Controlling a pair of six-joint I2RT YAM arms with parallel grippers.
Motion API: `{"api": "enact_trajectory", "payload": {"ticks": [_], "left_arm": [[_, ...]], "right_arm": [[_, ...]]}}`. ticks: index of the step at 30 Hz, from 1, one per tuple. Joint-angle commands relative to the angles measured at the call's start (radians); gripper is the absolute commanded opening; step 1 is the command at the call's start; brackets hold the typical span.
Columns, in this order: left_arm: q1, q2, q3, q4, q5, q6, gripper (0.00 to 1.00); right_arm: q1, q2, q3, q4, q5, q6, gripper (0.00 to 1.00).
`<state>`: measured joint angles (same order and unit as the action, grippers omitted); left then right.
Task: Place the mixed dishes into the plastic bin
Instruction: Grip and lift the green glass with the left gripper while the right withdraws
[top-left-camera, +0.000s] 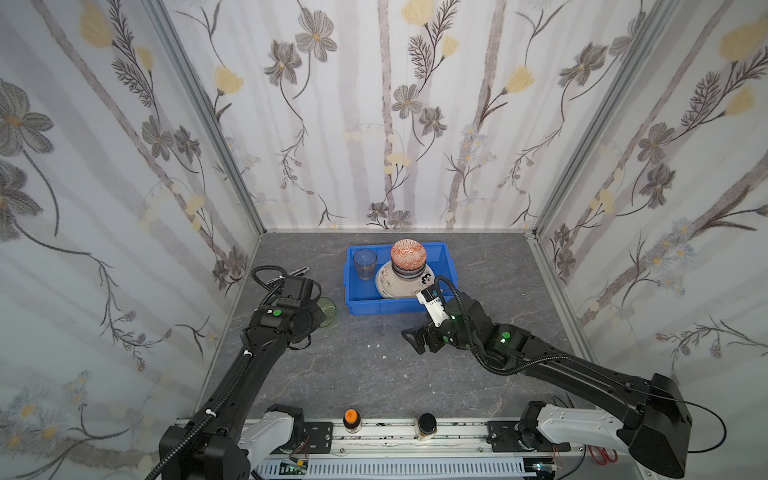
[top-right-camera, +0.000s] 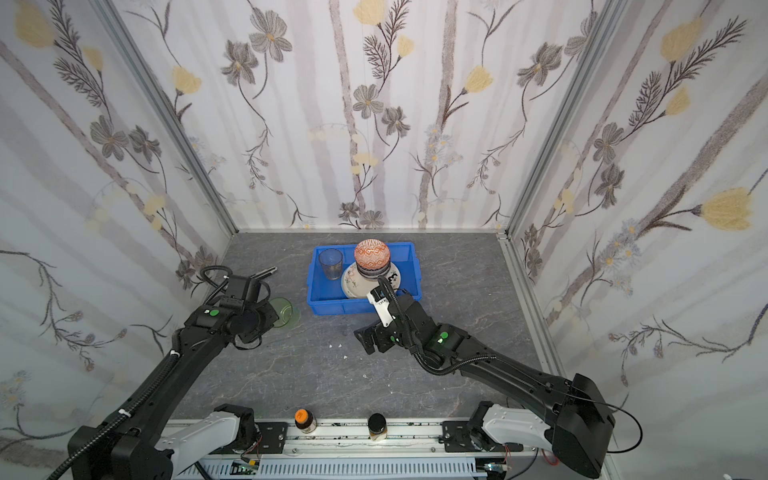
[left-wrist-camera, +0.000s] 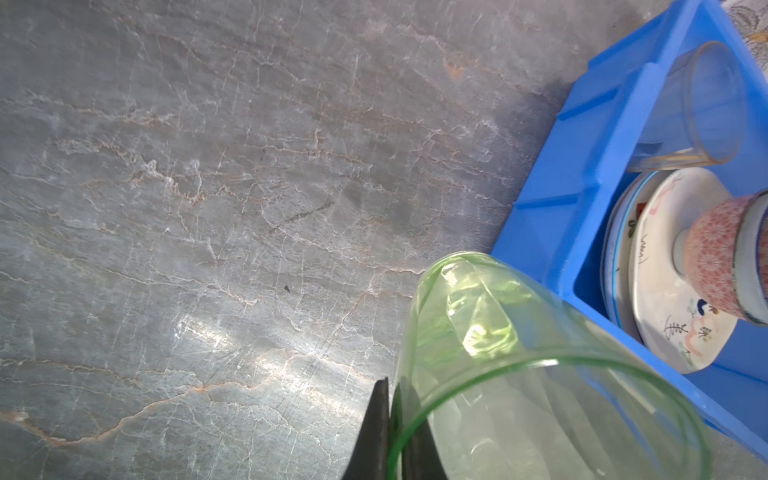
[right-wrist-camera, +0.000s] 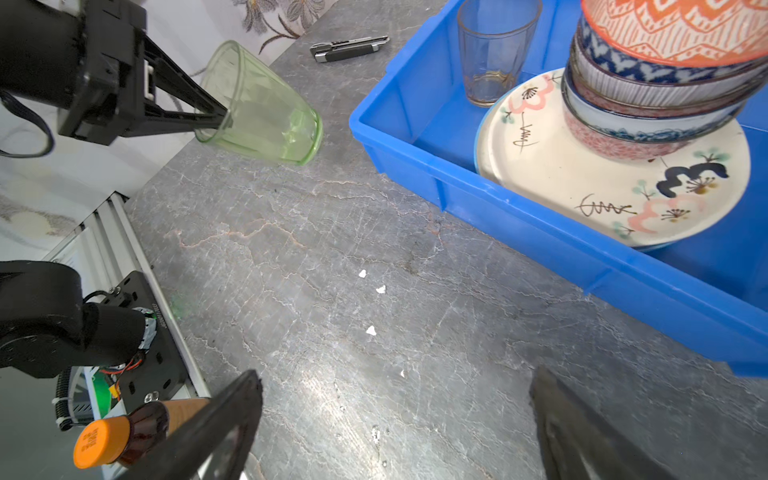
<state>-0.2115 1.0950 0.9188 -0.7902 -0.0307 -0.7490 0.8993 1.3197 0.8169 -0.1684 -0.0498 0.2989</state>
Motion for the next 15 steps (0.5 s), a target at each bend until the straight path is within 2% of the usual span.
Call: {"api": "enact_trajectory", "payload": {"ticks": [1,6,15], "left_arm": [[-0.017,0.037,0.08,-0.045,-0.052,0.027,0.0],[-0.035,0.148,0.248,-0.067,-0.078,0.076,0.0],[-0.044,0.458,0.6,-0.074,-0.078,0.195,0.0]], "right_arm": [[-0.01,-0.025,-0.024,0.049,0.037,0.033,0.99],[-0.029,-0.077,-0.056,0.05,0.037,0.072,0.99],[-0.047,-0.194,-0.162,0.026,0.086,0.137,1.0]]}}
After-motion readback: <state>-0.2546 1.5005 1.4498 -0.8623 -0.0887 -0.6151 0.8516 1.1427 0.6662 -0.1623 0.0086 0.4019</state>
